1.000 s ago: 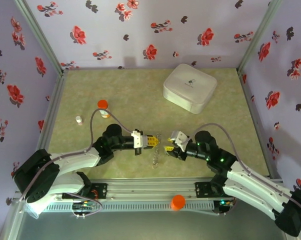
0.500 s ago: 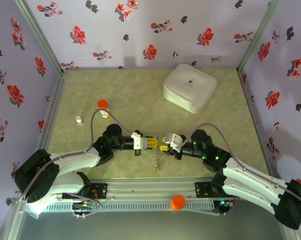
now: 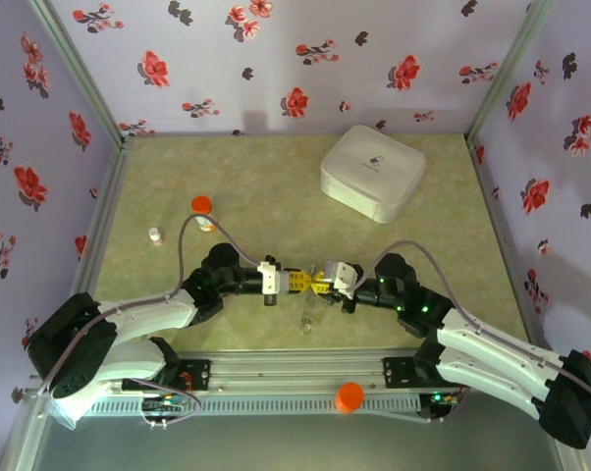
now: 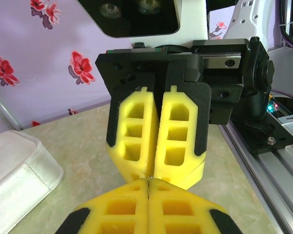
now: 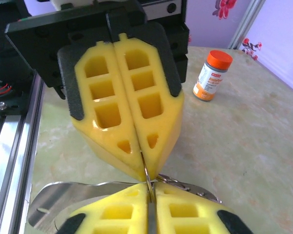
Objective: Put the keys on the keyring
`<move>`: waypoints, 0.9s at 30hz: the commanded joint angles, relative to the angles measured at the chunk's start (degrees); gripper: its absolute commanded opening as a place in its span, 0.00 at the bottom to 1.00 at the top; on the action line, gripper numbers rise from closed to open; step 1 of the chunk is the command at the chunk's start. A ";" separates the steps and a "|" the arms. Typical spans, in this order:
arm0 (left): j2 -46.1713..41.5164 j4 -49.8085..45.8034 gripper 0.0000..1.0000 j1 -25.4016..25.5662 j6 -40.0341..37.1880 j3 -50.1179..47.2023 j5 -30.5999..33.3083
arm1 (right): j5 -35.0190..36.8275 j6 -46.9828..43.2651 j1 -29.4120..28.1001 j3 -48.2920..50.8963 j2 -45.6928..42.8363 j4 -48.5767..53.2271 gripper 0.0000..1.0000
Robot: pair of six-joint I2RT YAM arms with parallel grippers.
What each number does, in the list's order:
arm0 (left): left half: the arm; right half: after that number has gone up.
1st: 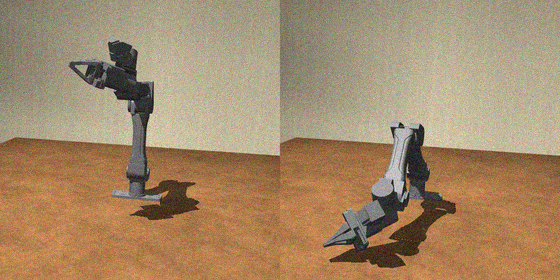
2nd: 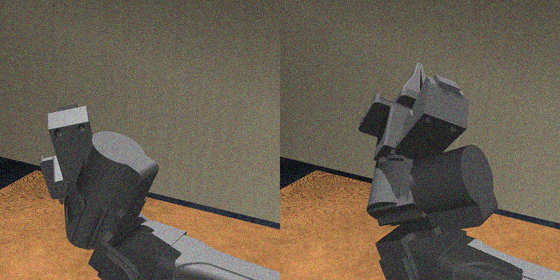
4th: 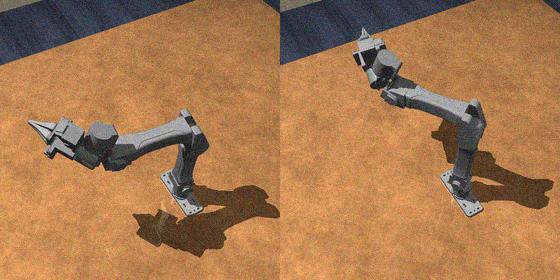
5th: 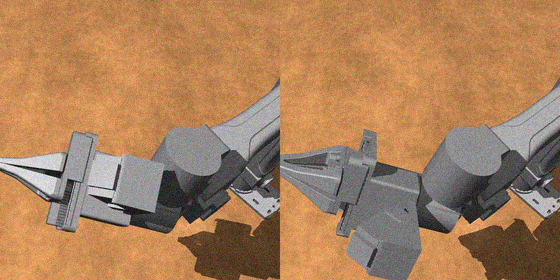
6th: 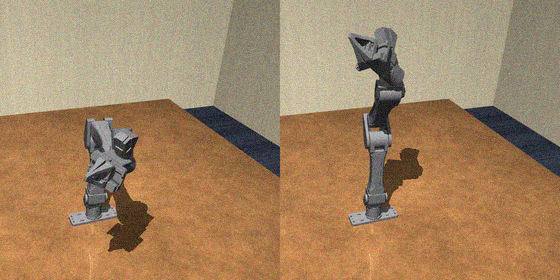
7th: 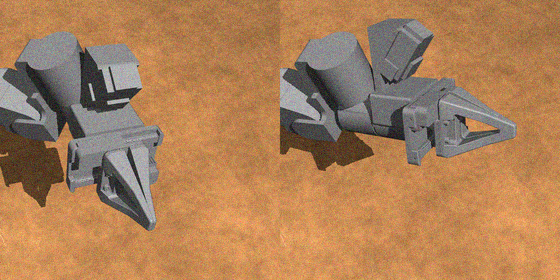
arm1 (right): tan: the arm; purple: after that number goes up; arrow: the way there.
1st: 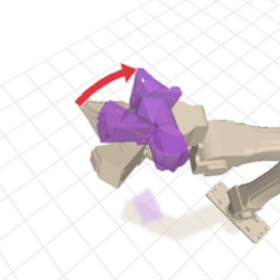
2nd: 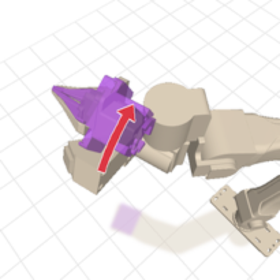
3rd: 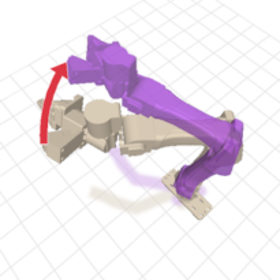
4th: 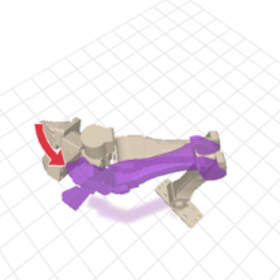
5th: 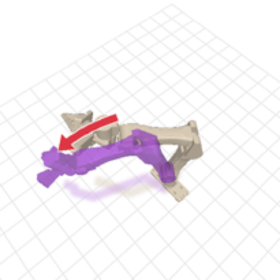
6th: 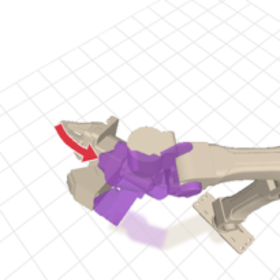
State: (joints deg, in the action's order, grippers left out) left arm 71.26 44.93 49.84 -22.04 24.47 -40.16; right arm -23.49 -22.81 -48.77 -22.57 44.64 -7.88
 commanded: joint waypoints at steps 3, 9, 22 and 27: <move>0.13 1.29 0.09 -0.36 -0.89 1.46 -0.04 | -1.74 0.19 -0.44 -2.04 0.05 -1.44 0.00; -6.54 -4.44 0.37 -1.68 0.23 -1.08 5.94 | -0.65 -1.19 -0.42 -2.43 -0.72 0.69 0.00; -8.91 -29.25 0.16 -2.82 -0.49 4.35 -0.32 | -1.92 -5.07 -0.40 -5.05 1.16 4.95 0.00; -4.41 -25.67 0.15 -2.64 0.52 6.02 -1.71 | -3.15 -6.81 -0.62 -6.44 2.69 6.94 0.00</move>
State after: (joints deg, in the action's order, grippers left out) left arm 65.60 18.37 47.33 -22.44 28.51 -39.33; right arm -24.69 -27.55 -48.88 -26.44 46.98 -1.34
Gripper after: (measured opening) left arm 0.148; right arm 0.050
